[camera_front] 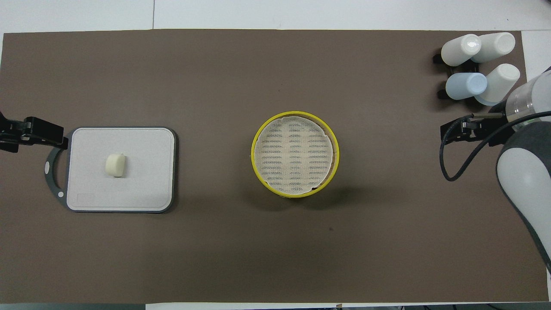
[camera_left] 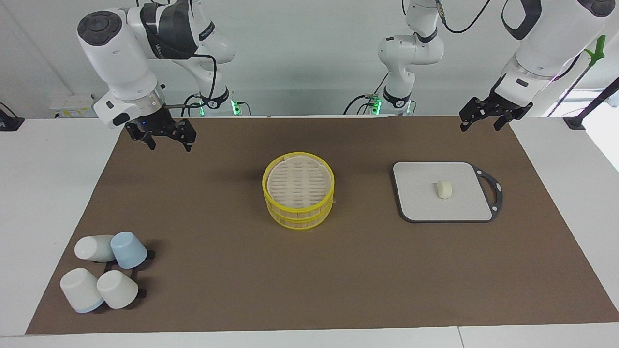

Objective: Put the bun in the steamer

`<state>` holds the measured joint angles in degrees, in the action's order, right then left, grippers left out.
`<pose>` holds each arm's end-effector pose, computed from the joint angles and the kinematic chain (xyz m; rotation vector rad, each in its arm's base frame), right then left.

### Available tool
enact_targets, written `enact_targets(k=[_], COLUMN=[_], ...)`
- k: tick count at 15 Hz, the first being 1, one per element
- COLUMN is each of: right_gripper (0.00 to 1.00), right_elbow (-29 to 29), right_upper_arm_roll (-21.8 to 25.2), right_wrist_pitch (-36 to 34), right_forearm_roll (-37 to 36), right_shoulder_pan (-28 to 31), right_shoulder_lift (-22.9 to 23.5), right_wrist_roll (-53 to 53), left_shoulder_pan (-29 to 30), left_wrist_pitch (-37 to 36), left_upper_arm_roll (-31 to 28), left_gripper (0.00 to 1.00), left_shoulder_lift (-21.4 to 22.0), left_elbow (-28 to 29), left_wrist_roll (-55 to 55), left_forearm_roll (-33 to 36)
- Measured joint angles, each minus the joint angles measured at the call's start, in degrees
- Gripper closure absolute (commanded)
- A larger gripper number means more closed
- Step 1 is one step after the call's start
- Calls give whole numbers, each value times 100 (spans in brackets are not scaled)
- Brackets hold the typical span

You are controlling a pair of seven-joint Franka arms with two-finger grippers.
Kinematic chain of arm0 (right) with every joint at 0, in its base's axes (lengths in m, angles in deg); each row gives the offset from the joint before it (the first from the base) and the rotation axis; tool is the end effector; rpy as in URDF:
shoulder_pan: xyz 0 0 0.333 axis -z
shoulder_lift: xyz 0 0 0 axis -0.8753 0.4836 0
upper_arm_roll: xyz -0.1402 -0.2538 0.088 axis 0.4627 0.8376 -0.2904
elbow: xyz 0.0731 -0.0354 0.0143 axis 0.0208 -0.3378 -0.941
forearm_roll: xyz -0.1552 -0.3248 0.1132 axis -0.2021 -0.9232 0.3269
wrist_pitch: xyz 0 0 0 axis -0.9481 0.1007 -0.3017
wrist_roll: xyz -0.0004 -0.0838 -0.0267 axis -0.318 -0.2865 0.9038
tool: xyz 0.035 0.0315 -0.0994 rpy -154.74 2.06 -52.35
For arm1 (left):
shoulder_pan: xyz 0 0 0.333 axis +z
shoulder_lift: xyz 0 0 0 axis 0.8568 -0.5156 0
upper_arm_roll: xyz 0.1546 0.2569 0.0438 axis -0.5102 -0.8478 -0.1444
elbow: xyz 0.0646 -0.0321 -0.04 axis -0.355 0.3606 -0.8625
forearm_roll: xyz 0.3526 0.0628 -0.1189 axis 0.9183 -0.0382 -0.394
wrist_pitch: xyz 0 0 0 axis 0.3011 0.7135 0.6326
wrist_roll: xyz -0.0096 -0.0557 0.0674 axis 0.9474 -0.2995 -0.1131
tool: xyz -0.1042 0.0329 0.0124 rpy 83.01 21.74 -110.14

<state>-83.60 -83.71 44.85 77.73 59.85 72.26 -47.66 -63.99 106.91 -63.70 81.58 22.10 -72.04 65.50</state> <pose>0.5351 0.0526 0.5498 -3.1284 0.0556 0.0685 0.5285 -0.0208 0.6012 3.1188 -0.0472 -0.1422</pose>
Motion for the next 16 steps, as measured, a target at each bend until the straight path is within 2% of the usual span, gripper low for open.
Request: enact_targets(k=[2, 3, 6, 7, 10, 13, 15, 16], right_gripper=[0, 0, 0, 0, 0, 0, 0, 19], right_elbow=[286, 566, 1717, 2003, 2374, 2344, 2190, 2146], right_upper_arm_roll=[-224, -261, -275, -272, -257, -254, -254, -253], right_wrist_pitch=[20, 14, 219, 475, 1354, 1506, 1635, 1656], right_forearm_roll=[322, 347, 289, 195, -232, -308, -316, -320], right_shoulder_pan=[-330, -706, -2043, -2404, -3159, -3463, -3581, -3595], right_shoulder_lift=[141, 369, 1623, 2076, 3118, 3386, 3379, 3372], right_wrist_roll=[-353, -941, -2480, -2760, -3434, -3545, -3550, -3550], left_shoulder_pan=[0, 0, 4, 10, 101, 235, 240, 238], left_wrist_pitch=[0, 0, 319, 730, 2421, 3964, 4591, 4872], left_upper_arm_roll=[1, 1, -1, -4, -28, -32, -20, -2], left_gripper=[0, 0, 0, 0, 0, 0, 0, 0], left_shoulder_lift=[2, 2, 82, 189, 553, 433, 139, -26], left_elbow=[0, 0, 322, 739, 2578, 3891, 4181, 4230], left_wrist_roll=[0, 0, -20, -70, -429, -797, -847, -850], left_forearm_roll=[0, 0, 0, 0, 0, -1, -1, -1])
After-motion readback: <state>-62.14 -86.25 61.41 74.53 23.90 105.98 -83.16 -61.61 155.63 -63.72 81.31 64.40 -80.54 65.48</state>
